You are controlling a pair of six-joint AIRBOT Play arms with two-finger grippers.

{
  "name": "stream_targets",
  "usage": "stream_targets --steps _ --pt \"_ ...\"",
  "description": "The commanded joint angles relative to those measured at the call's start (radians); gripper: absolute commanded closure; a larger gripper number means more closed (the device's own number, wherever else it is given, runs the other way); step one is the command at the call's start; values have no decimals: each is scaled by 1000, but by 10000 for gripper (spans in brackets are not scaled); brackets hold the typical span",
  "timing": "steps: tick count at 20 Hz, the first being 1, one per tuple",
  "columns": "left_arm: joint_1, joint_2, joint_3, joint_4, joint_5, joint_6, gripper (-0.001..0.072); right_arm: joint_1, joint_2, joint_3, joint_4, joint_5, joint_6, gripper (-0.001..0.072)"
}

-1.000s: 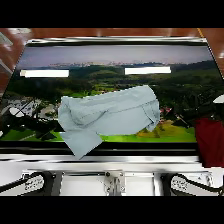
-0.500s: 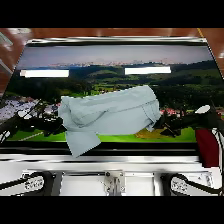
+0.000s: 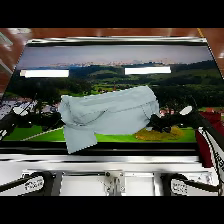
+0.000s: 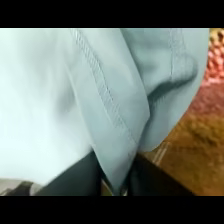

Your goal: Fold the shirts.

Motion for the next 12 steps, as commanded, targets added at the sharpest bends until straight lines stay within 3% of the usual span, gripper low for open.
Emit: stream_targets --steps 1,2,8,12 --pt "2 3 23 3 -30 33 666 35 -3 11 -6 -35 40 609" --pt "6 5 41 7 -42 37 666 27 9 24 -24 3 30 649" --pt "58 163 330 6 -148 65 667 -29 298 253 -23 170 -164 650" --pt "84 401 768 7 -111 88 666 -82 573 599 -36 97 -213 650"
